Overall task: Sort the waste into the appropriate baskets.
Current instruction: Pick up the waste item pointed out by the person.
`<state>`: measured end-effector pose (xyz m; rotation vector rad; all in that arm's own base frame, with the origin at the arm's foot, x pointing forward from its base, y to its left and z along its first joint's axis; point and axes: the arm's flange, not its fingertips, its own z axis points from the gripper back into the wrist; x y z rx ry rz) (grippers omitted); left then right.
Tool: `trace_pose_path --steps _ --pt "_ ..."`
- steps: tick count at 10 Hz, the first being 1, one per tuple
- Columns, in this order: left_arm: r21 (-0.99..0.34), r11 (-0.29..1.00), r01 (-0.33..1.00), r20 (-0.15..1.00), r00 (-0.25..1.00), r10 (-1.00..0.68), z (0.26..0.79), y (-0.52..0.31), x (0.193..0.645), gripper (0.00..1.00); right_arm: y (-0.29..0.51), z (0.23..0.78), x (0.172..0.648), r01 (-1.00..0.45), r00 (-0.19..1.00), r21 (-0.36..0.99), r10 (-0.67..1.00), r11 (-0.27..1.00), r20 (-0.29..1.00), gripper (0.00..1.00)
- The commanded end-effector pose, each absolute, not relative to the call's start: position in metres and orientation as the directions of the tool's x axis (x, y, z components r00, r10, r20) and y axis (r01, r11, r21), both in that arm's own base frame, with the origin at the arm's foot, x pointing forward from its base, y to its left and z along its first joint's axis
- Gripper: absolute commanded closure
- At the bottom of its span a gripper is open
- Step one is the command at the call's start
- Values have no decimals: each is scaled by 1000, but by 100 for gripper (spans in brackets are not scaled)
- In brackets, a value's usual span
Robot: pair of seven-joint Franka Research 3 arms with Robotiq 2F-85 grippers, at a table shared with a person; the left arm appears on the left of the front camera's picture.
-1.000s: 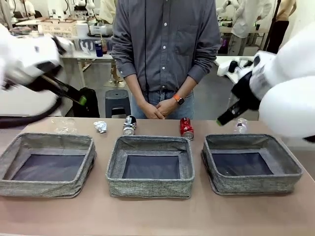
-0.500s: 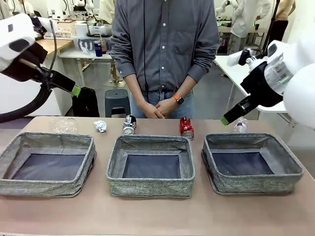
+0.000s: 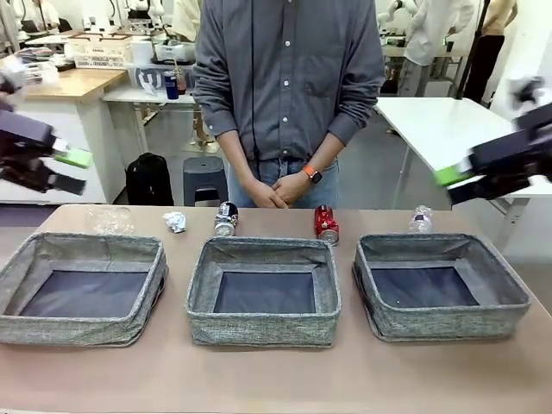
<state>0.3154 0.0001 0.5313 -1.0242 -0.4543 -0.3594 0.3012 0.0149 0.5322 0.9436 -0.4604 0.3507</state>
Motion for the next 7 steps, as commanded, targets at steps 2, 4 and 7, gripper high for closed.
trace_pose_path --steps 2,4,7 --pt "-954 289 83 188 915 357 516 27 312 0 -59 496 287 -200 828 951 -479 236 293 0" --pt "-792 610 -1 317 854 412 529 11 322 0 -63 522 296 -315 894 870 -190 379 406 0" --pt "-939 306 155 244 928 280 517 51 325 0 -63 522 296 -315 894 870 -190 379 406 0"
